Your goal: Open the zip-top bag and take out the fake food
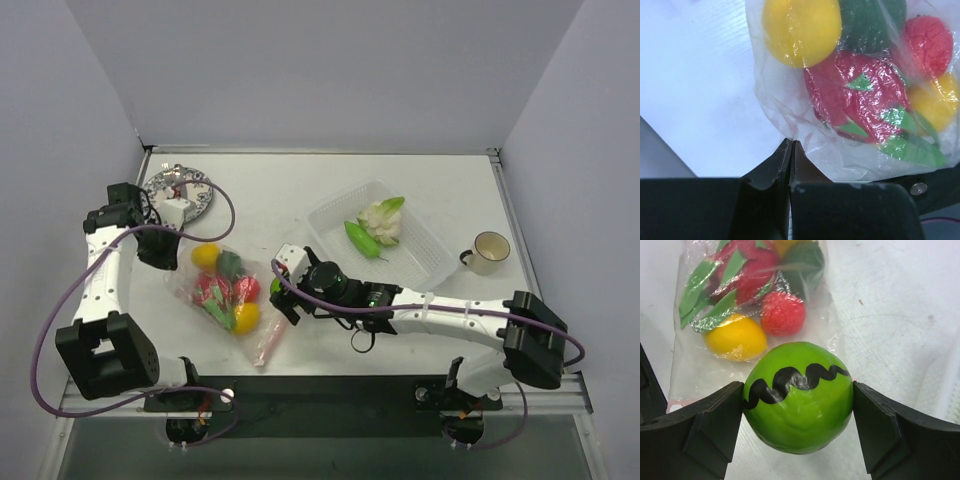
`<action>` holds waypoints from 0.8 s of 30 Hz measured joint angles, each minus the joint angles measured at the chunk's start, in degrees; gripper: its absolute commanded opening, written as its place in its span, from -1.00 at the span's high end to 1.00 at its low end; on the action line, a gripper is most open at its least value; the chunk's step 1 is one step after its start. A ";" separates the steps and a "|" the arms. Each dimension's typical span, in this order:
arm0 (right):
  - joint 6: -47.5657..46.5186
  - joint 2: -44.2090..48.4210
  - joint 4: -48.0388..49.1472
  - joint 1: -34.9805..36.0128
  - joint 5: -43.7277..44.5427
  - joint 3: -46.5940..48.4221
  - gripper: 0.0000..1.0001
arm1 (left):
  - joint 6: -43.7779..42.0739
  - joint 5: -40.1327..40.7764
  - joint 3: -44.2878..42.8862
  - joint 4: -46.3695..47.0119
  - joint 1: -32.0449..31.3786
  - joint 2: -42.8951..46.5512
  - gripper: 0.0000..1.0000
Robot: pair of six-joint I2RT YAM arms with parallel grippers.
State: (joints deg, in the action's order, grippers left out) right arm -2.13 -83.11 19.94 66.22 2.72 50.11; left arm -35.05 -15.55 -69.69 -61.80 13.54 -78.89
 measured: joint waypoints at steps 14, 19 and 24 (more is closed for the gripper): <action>6.08 11.17 -14.27 -23.71 17.62 0.35 0.33 | 3.54 -4.98 -6.32 -9.33 -6.12 2.03 1.00; 9.01 2.40 -20.55 -28.04 25.44 6.95 -0.58 | 7.06 -8.33 -14.99 -13.31 -12.20 3.17 1.00; 11.34 -4.76 -25.79 -27.98 27.12 11.21 -1.00 | 7.82 -8.72 -16.83 -13.81 -12.52 5.64 1.00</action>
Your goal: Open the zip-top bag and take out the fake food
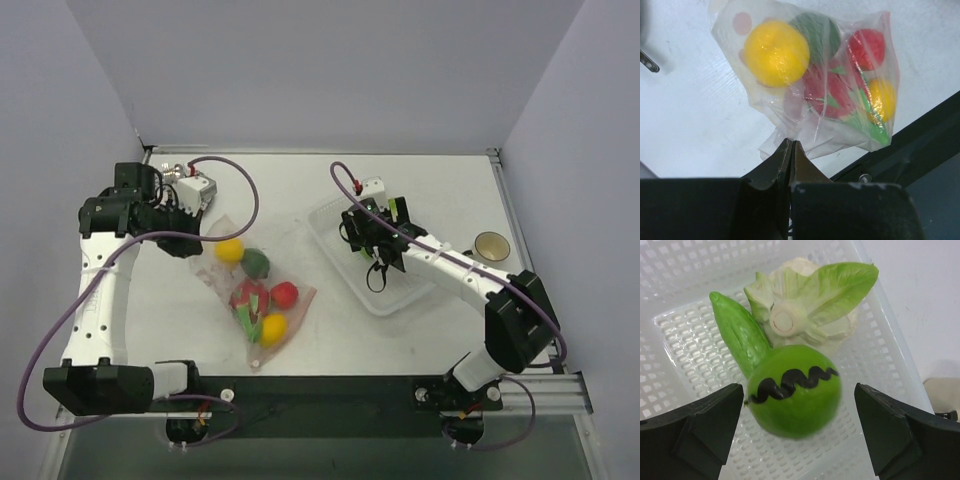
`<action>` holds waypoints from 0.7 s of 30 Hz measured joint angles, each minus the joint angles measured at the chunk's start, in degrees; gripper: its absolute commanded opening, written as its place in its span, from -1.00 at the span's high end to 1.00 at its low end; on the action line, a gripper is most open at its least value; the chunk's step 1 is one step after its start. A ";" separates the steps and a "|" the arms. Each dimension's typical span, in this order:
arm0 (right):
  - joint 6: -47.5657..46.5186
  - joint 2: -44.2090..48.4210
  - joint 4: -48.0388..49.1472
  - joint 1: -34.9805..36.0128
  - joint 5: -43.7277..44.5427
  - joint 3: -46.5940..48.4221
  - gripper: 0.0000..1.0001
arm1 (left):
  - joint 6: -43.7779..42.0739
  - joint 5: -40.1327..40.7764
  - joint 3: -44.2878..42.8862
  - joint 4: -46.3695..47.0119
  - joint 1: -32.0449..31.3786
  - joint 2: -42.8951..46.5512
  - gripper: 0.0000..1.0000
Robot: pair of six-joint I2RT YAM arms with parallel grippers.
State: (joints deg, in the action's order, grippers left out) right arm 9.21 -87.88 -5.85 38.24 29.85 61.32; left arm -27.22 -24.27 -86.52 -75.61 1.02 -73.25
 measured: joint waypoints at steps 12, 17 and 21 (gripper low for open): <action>-0.35 12.94 -2.60 10.47 2.34 -2.62 -1.00 | -7.23 15.37 27.65 14.45 13.68 0.39 1.00; -3.26 21.16 5.27 22.21 -1.20 -13.20 -1.00 | -9.77 21.46 35.69 24.55 13.62 -2.36 1.00; -4.37 19.61 11.76 28.17 -6.32 -22.01 -1.00 | -10.16 25.07 38.18 30.49 12.50 -5.01 1.00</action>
State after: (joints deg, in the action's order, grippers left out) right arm 4.84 -68.27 5.91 66.41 23.53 39.31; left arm -37.39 0.80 -48.34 -45.12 13.52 -78.26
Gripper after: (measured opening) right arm 0.999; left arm 0.071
